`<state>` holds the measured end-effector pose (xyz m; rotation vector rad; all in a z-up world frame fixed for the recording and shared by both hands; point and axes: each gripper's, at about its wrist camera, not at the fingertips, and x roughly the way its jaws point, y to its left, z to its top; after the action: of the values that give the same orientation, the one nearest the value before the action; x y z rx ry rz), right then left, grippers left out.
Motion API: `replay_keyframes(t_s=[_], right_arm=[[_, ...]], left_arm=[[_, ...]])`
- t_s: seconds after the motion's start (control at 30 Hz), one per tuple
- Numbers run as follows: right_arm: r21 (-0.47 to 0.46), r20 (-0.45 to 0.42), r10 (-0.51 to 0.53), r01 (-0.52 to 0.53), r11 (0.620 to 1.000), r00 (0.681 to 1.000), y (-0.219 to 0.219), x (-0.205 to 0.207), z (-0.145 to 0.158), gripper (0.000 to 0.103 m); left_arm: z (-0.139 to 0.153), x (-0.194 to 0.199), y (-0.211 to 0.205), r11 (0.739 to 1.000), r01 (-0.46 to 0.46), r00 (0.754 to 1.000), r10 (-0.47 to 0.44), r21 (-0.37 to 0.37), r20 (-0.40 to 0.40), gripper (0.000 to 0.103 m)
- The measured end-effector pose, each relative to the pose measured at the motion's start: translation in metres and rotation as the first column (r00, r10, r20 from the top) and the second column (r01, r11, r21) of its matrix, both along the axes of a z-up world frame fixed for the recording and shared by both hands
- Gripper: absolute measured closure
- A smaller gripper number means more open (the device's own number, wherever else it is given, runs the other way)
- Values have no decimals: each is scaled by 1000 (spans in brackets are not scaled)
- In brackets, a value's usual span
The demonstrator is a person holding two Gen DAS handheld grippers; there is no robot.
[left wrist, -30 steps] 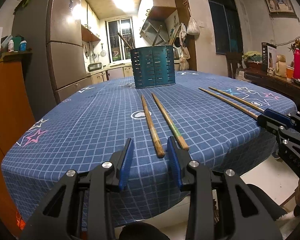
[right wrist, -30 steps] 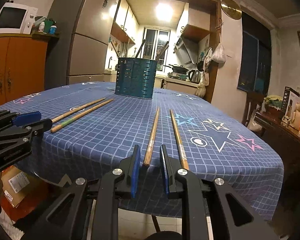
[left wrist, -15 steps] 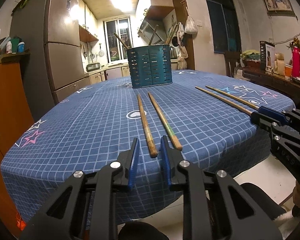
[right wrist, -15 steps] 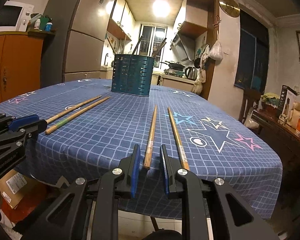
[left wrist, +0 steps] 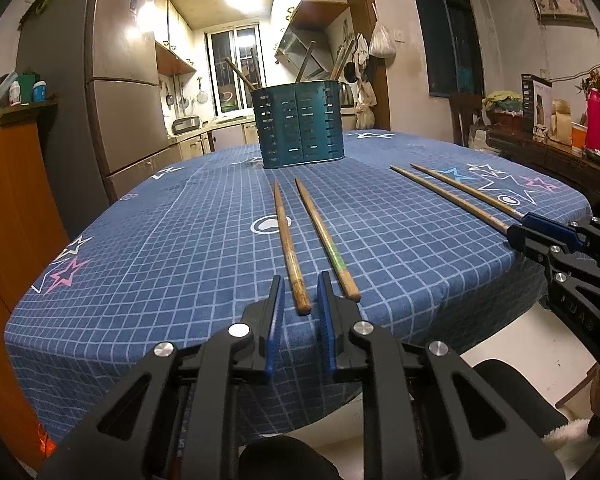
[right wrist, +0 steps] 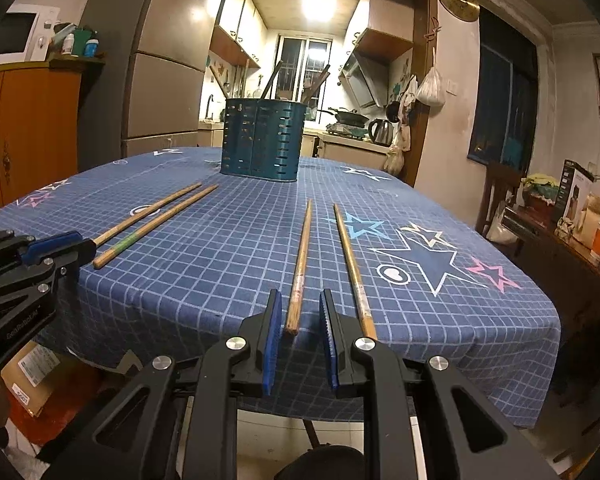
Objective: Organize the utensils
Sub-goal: 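Close the left tool on a chopstick while the right tool grasps another, then lift and carry both held chopsticks over the teal utensil holder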
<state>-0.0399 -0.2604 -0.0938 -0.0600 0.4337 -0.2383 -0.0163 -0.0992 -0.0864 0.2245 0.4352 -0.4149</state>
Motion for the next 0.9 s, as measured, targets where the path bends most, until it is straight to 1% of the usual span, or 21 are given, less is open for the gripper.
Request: replay_keyframes(t_s=[0.13, 0.23, 0.4, 0.7, 0.9], right_arm=[[-2, 7, 0, 0, 1000, 1000, 0, -1, -2, 82], [11, 14, 2, -2, 1000, 1000, -2, -2, -2, 82], [4, 20, 19, -19, 1000, 1000, 2, -3, -4, 93], [40, 24, 23, -24, 999, 999, -1, -5, -1, 95], [69, 50, 8, -12, 998, 999, -12, -10, 14, 95]], left_arm=[[-1, -1, -1, 1000, -3, 1000, 3, -1, 3, 88], [-1, -1, -3, 1000, 4, 1000, -4, -1, 3, 92], [-2, -3, -3, 1000, 5, 1000, -5, -2, 6, 95], [1, -1, 1, 1000, 12, 1000, -12, -22, -11, 97], [10, 1, 10, 998, -10, 1000, 9, -55, -21, 97]])
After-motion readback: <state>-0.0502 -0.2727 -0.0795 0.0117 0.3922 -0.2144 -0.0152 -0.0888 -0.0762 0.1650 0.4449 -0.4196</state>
